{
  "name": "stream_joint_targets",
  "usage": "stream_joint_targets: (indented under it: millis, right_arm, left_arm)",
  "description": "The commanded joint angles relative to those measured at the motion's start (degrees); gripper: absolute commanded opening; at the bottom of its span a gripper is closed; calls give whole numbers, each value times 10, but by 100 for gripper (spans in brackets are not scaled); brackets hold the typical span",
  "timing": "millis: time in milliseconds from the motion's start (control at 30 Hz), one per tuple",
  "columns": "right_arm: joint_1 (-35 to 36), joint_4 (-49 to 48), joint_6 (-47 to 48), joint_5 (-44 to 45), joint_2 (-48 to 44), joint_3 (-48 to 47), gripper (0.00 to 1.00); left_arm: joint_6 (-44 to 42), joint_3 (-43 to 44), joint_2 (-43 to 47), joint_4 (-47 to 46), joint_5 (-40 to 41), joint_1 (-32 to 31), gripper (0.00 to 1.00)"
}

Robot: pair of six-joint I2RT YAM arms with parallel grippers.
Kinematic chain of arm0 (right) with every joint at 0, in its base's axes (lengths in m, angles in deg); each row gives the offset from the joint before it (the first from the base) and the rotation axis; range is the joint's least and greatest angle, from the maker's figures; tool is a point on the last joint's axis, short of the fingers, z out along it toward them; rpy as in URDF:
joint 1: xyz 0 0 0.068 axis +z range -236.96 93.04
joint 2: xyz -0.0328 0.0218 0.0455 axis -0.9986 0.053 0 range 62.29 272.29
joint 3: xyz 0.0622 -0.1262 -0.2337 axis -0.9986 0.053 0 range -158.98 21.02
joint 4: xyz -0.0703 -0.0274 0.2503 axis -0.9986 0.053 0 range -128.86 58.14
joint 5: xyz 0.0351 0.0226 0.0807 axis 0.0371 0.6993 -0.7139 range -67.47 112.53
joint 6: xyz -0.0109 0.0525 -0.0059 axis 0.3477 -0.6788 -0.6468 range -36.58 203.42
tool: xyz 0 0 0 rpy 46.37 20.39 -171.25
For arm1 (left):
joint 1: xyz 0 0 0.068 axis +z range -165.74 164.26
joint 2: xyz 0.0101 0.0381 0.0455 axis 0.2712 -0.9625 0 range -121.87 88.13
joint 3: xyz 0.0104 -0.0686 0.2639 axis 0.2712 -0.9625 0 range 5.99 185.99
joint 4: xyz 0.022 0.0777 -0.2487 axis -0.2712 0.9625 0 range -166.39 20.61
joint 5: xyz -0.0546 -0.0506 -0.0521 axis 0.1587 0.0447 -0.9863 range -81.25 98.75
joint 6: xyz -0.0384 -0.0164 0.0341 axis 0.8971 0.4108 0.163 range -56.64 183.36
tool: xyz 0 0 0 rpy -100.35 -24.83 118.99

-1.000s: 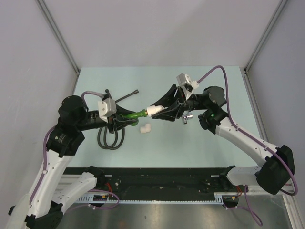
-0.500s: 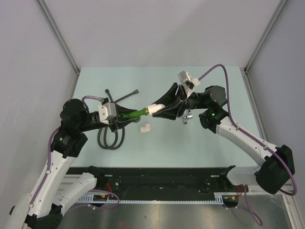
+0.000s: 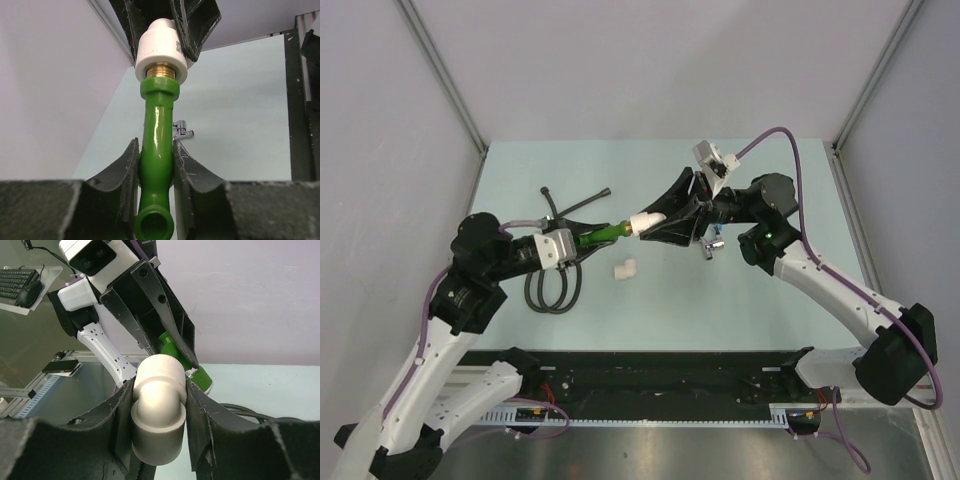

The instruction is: Install the water faucets

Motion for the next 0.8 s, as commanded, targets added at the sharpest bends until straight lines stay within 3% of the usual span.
stream_joint_targets:
  millis: [0, 100, 633, 767]
  right_arm:
    - [18, 36, -20, -51, 8, -32, 0]
    - [18, 72, -12, -54, 10, -43, 0]
    - [17, 418, 240, 8, -13, -118, 0]
    - [17, 423, 241, 9, -10, -119, 0]
  left_arm:
    - [-72, 2, -11, -49, 61, -9, 0]
    - [-89, 14, -16, -32, 76, -15, 0]
    - [-130, 86, -50, 95, 162, -66, 0]
    - [-135, 86, -51, 98, 190, -85, 0]
